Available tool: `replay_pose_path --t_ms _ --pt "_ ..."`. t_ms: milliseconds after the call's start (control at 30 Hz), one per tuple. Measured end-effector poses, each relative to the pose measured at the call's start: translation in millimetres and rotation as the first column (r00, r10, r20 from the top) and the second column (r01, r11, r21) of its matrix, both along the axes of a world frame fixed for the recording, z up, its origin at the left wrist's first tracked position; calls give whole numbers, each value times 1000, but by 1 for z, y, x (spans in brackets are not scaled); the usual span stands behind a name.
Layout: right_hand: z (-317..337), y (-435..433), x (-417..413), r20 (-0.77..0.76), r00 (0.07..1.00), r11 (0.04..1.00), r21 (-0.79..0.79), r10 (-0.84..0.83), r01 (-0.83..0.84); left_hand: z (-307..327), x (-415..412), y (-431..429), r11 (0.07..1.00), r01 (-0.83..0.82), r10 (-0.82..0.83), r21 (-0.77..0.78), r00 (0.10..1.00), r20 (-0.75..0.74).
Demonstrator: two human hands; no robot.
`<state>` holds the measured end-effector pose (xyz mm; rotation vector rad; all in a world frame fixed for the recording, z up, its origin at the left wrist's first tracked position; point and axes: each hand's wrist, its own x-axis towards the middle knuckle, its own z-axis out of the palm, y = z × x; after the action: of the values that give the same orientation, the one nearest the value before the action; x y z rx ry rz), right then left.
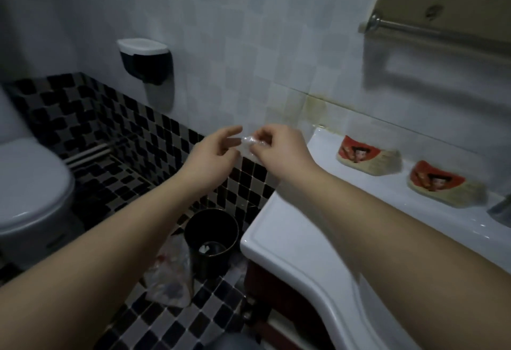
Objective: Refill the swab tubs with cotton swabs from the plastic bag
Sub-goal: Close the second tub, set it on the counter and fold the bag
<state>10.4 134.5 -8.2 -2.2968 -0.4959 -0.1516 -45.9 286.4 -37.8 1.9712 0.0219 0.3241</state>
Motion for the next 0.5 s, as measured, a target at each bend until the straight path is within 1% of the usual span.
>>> replay_pose_path --t_ms 67,167,300,400,433,500 --pt "-1 14 16 40 999 1000 -24 17 -16 -5 8 19 973 -72 72 219 997 8" --pt "-8 32 36 68 996 992 -118 53 -45 -15 20 43 892 -135 144 432 990 12" --pt "-22 57 61 57 995 974 -218 80 -66 -31 35 75 808 -184 239 560 971 -25" --pt "-28 74 77 60 994 950 -305 96 -73 -39 44 90 700 -223 317 678 948 -15" --pt "-30 82 83 57 993 943 -322 107 -83 -41 48 96 667 -236 343 707 939 -10" --pt "-32 93 94 46 992 932 -350 120 -96 -46 55 105 631 -252 391 734 920 -20"
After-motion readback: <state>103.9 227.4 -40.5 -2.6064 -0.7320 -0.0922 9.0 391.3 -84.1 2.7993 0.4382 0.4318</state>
